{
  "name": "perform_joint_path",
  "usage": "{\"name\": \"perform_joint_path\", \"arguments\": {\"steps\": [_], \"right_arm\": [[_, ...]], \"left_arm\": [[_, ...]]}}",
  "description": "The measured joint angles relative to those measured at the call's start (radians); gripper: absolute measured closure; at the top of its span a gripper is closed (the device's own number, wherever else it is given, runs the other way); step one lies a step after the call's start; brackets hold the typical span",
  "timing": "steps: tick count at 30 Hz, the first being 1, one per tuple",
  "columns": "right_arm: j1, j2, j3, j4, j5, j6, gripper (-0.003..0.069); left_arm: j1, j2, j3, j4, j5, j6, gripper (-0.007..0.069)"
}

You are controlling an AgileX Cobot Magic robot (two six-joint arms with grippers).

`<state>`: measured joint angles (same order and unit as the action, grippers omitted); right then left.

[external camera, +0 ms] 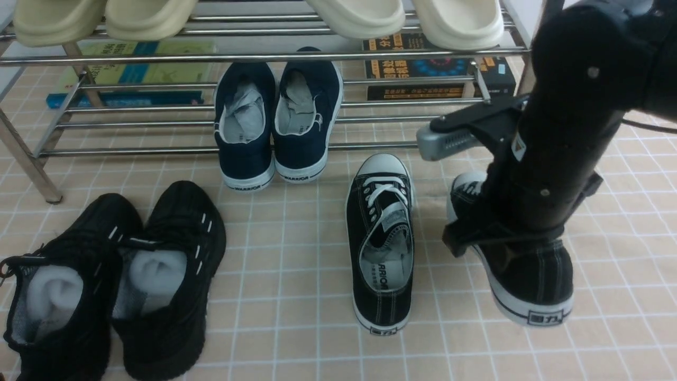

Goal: Take the shoes off the shelf from the light coffee tablecloth by hand.

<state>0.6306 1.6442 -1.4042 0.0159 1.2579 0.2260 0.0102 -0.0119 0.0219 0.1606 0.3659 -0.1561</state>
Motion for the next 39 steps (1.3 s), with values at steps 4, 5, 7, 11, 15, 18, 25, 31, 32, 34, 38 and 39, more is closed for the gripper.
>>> {"name": "perform_joint_path", "arguments": {"steps": [4, 5, 7, 11, 15, 18, 25, 31, 32, 34, 38, 39], "right_arm": [[0.0, 0.006, 0.003, -0.016, -0.04, 0.0, 0.0652], [0.0, 0.011, 0.003, -0.016, -0.058, 0.0, 0.0651], [0.0, 0.024, 0.003, -0.023, -0.089, 0.0, 0.065], [0.0, 0.101, 0.003, -0.076, -0.218, 0.032, 0.0648], [0.0, 0.168, 0.003, -0.147, -0.323, 0.108, 0.0645], [0.0, 0.19, 0.003, -0.18, -0.356, 0.152, 0.0642], [0.0, 0.195, 0.003, -0.184, -0.364, 0.237, 0.0633], [0.0, 0.195, 0.003, -0.148, -0.372, 0.245, 0.0592], [0.0, 0.195, 0.003, -0.144, -0.376, 0.245, 0.0573], [0.0, 0.195, 0.003, -0.142, -0.377, 0.245, 0.0556], [0.0, 0.182, -0.001, -0.127, -0.371, 0.245, 0.0468], [0.0, 0.178, -0.006, -0.122, -0.356, 0.245, 0.0448]], "left_arm": [[0.0, 0.0, 0.0, 0.0, 0.0, 0.0, 0.0385], [0.0, 0.0, 0.0, 0.0, 0.0, 0.0, 0.0385], [0.0, 0.0, 0.0, 0.0, 0.0, 0.0, 0.0385], [0.0, 0.0, 0.0, 0.0, 0.0, 0.0, 0.0385], [0.0, 0.0, 0.0, 0.0, 0.0, 0.0, 0.0385], [0.0, 0.0, 0.0, 0.0, 0.0, 0.0, 0.0385], [0.0, 0.0, 0.0, 0.0, 0.0, 0.0, 0.0385], [0.0, 0.0, 0.0, 0.0, 0.0, 0.0, 0.0385], [0.0, 0.0, 0.0, 0.0, 0.0, 0.0, 0.0385], [0.0, 0.0, 0.0, 0.0, 0.0, 0.0, 0.0385], [0.0, 0.0, 0.0, 0.0, 0.0, 0.0, 0.0385], [0.0, 0.0, 0.0, 0.0, 0.0, 0.0, 0.0385]]}}
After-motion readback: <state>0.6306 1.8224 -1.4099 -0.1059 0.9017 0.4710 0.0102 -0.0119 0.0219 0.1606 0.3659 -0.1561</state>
